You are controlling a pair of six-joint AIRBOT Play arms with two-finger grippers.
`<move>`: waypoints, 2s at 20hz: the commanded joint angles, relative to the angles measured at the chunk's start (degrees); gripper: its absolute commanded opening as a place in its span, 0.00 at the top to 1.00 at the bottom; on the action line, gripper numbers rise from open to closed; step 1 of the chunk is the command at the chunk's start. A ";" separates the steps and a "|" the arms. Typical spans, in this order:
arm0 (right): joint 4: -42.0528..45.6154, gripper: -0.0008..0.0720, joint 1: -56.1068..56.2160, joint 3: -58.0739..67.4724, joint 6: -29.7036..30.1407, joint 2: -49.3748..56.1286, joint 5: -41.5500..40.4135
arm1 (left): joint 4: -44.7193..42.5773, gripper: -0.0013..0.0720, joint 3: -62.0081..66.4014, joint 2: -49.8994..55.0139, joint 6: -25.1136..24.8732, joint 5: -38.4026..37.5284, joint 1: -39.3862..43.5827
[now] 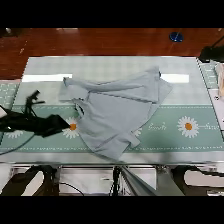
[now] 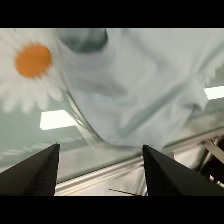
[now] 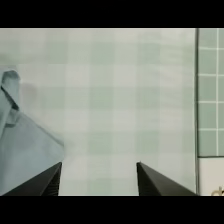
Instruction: Fold the shirts.
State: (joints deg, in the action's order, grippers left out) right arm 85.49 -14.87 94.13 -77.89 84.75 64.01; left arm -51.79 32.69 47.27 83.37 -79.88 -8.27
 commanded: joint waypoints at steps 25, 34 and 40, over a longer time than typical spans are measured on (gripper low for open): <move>-6.51 0.24 -9.86 -2.97 -0.81 -0.33 2.10 | 18.43 0.94 -15.45 18.88 8.31 40.46 35.67; -43.01 0.27 -25.03 -2.97 7.56 13.99 19.10 | 18.43 0.95 -15.47 18.27 3.21 36.72 35.67; -45.64 0.34 -19.10 -2.95 8.81 22.38 17.14 | 18.43 0.95 -15.47 18.14 3.19 36.76 35.67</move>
State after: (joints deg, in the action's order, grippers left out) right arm 42.98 -36.18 91.18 -70.37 103.46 81.45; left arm -28.34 17.17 65.45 86.80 -44.03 27.42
